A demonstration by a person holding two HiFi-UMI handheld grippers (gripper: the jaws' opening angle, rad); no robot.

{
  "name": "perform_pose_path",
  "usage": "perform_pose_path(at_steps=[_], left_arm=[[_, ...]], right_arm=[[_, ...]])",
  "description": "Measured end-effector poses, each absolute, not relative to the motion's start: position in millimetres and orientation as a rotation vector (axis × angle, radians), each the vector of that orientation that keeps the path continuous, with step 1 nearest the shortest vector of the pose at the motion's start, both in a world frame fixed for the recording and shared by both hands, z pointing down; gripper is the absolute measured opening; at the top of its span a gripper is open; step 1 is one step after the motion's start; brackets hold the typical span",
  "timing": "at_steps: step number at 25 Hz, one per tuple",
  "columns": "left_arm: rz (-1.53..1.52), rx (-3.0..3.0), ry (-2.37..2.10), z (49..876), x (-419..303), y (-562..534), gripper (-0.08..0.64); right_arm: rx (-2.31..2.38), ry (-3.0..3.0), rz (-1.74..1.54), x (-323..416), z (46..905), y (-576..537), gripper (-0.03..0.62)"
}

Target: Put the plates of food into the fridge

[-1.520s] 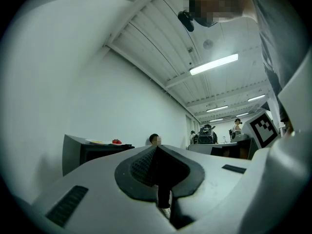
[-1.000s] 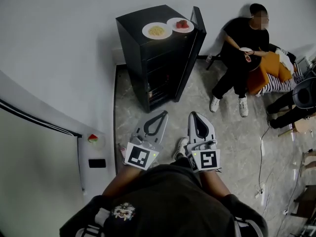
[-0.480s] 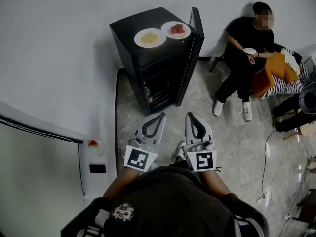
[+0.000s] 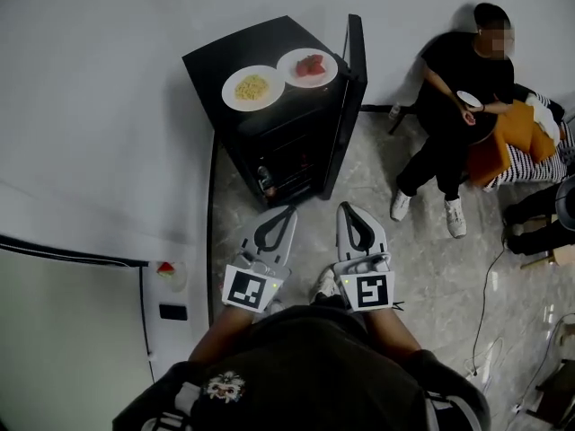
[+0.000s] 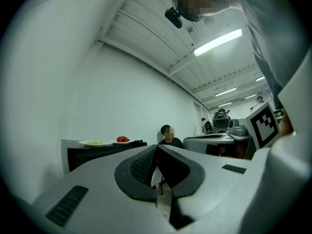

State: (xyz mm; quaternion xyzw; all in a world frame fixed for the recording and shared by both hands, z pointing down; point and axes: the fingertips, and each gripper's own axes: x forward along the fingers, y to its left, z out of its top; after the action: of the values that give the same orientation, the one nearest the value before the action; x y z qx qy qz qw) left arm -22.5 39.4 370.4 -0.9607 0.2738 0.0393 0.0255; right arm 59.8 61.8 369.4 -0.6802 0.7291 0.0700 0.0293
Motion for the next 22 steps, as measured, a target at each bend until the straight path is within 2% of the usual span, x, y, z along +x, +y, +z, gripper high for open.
perform_pose_path(at_steps=[11, 22], left_arm=[[0.052, -2.947, 1.018, 379.8, 32.8, 3.0, 0.023], [-0.028, -2.871, 1.095, 383.7, 34.6, -30.1, 0.023]], right_arm=[[-1.955, 2.341, 0.208, 113.9, 374.9, 20.2, 0.025], [-1.863, 2.366, 0.18, 126.2, 374.8, -11.1, 0.025]])
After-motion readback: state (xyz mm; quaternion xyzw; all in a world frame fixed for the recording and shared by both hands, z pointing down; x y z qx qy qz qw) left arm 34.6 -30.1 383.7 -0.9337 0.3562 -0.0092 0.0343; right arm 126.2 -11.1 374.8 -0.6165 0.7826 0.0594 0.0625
